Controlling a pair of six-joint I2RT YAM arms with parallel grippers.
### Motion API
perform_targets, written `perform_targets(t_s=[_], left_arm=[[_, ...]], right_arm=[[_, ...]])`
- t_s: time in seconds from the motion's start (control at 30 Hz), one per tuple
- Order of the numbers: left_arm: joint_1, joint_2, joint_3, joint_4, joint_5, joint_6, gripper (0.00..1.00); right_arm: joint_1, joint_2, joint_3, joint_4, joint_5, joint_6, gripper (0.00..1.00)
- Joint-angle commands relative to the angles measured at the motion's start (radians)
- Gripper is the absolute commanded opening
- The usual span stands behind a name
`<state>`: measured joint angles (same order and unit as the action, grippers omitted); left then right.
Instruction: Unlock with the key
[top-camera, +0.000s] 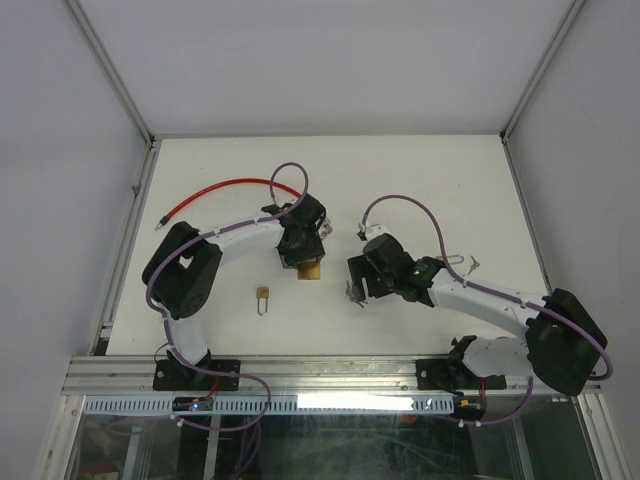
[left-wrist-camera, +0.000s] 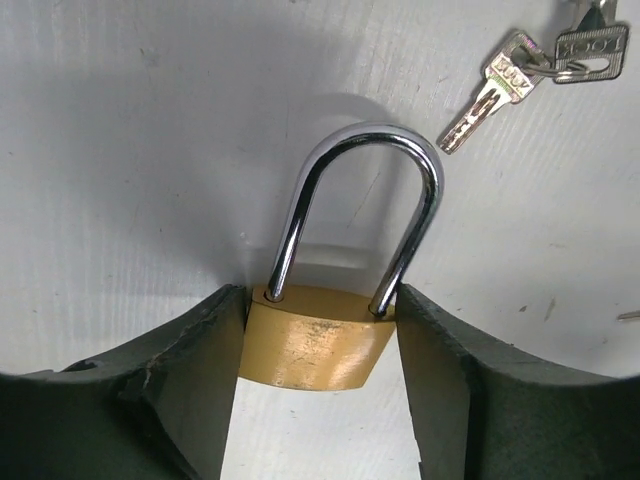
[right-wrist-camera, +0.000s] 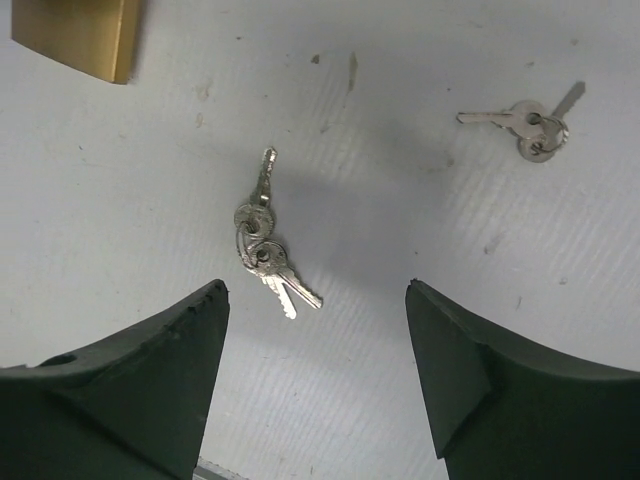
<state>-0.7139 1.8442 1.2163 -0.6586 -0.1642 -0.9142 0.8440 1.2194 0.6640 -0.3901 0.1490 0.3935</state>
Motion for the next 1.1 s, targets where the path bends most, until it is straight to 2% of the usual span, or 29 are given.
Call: perform_targets(t_s=[0.0,0.07,0.13,0.4,0.63,0.8,1.07], left_arm=[[0.001,-0.069,-0.029,0.092,0.016,-0.136,0.63],[0.008,-0.108,-0.053,0.12,0.025,-0.135,0.75],[0.017,-0.148,-0.079,0.139,0.029,-0.136,0.8],[0.083,-0.347,-0.19,0.175,0.031,-0.126,0.87],[0.155,-0.54,-0.301,0.232,0.036,-0.072,0.98],[0.162,-0.674,-0.394,0.297,0.003,-0.021,0.99],[0.162,-0.811,-0.547,0.459,0.025,0.035,0.99]], right_arm=[[0.026,0.043,0.078,0.019,-0.02,-0.027,0.74],[0.036,0.066,0.09,0.016,-0.023,-0.033,0.73],[0.046,0.089,0.105,0.014,-0.025,-0.038,0.72],[0.062,0.178,0.16,-0.003,-0.033,-0.048,0.64],[0.083,0.265,0.223,-0.051,-0.038,-0.053,0.58],[0.093,0.319,0.262,-0.094,-0.006,-0.043,0.55],[0.108,0.399,0.327,-0.165,0.043,-0.036,0.46]])
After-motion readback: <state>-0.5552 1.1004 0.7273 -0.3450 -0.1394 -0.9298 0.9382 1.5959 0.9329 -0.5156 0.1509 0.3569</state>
